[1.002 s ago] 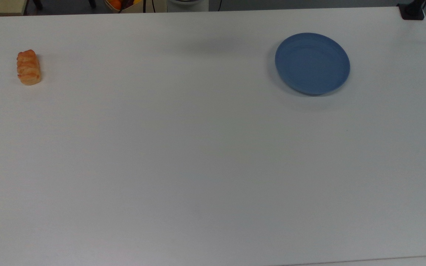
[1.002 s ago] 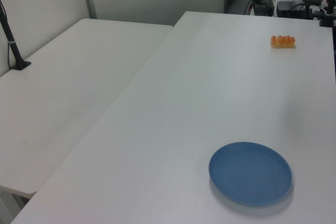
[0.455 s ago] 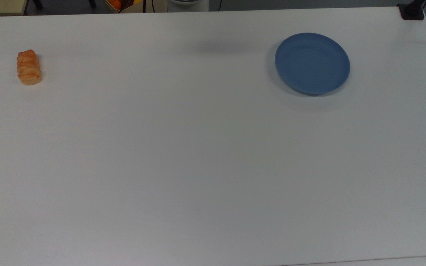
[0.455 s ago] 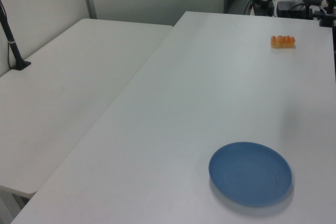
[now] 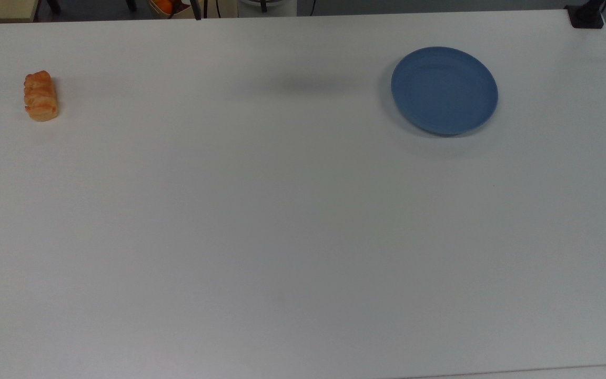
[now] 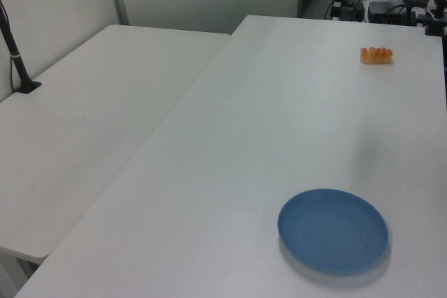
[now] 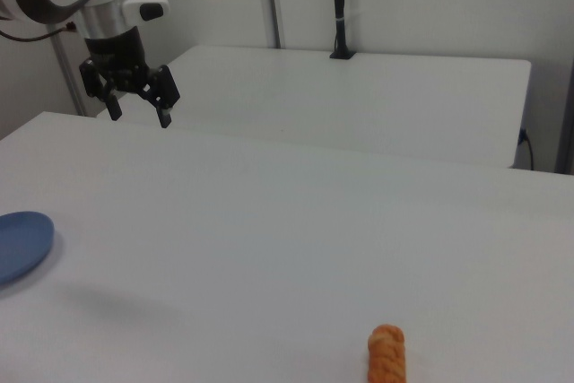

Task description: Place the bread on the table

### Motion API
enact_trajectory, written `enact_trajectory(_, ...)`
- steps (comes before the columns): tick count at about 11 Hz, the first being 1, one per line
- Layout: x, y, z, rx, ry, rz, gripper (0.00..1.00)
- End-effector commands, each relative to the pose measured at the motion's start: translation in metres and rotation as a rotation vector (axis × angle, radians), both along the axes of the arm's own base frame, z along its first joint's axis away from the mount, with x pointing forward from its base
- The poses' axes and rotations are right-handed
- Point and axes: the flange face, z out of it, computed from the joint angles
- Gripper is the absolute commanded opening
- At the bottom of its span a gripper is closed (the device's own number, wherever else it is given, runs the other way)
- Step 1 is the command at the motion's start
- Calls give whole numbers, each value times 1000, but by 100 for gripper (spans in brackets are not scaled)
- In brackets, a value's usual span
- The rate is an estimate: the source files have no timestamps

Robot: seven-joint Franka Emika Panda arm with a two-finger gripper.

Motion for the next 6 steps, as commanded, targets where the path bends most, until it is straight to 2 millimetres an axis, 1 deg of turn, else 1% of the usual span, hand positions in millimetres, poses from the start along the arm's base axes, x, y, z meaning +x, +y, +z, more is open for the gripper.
enact_trajectory(1, -2, -9, 0, -8, -13, 6, 100)
enact_trajectory(2, -2, -9, 0, -8, -12, 3, 100)
enact_trajectory(3, -2, -1, -2, -8, -9, 15, 100)
enact_trajectory(6, 0, -1, -4, -10, -6, 15, 100)
